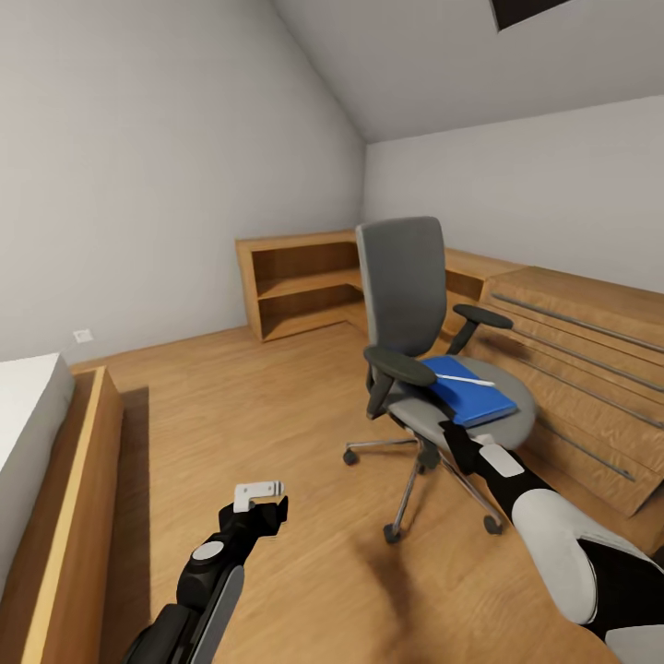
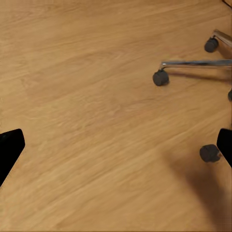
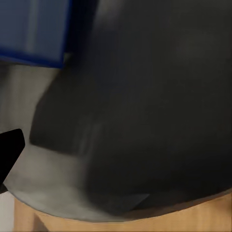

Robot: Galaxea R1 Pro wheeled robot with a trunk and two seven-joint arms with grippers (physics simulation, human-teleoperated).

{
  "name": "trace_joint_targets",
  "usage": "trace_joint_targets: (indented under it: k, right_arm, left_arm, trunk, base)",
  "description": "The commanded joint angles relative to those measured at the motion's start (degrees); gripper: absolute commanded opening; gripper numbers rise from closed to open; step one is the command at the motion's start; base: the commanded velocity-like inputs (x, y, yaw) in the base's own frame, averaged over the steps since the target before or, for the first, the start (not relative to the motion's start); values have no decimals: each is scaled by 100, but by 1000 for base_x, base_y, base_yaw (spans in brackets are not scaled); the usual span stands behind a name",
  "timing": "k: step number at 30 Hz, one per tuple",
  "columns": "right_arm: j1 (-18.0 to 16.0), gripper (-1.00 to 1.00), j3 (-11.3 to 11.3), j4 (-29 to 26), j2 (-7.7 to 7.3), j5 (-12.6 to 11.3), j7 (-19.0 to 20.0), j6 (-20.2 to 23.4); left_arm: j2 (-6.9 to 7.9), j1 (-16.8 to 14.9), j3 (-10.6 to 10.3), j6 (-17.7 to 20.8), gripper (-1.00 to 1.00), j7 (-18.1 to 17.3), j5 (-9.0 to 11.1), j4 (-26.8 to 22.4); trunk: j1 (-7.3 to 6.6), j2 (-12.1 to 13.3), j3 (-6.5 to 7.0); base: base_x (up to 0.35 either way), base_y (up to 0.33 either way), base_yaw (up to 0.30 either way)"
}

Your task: In the bedroom, organize the workspace by keeping the computer under the desk, ensuring the monitor is on the desk, placing the keyboard on the desk next to the monitor, placing the mouse on the desk next to the keyboard, moving the folder from the swivel chair onto the desk next to the mouse, stacking the notebook on top of the folder with the pen on top of the notebook, and positioning the swivel chair next to the desk.

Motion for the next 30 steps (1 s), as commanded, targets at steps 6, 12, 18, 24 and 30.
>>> trace_joint_targets:
  k: [6, 12, 18, 24, 30]
  right_arm:
    - [-6, 100, 26, -24, -7, -78, -17, 25]
    - [-6, 100, 33, -23, -2, -78, -17, 25]
    - [-6, 100, 34, -23, -1, -78, -17, 25]
    - [-6, 100, 34, -16, 0, -72, -17, 20]
    - [1, 100, 40, -9, 56, 255, -17, -240]
  left_arm:
    - [2, -3, -9, 31, 100, 52, 60, -5]
    - [1, -3, -9, 34, 100, 52, 60, -5]
    - [2, -3, -9, 42, 100, 52, 61, -5]
    - [2, -3, -9, 43, 100, 52, 66, -5]
    - [13, -3, 33, 22, 100, 100, 63, 111]
  trunk:
    - [2, -2, -4]
    - [2, -2, -4]
    - [2, -2, -4]
    - [2, -2, -4]
    - [2, -2, -4]
  base:
    - [215, 13, 0]
    - [-168, 1, 0]
    - [-324, 0, 0]
    - [-336, 0, 0]
    - [-337, 0, 0]
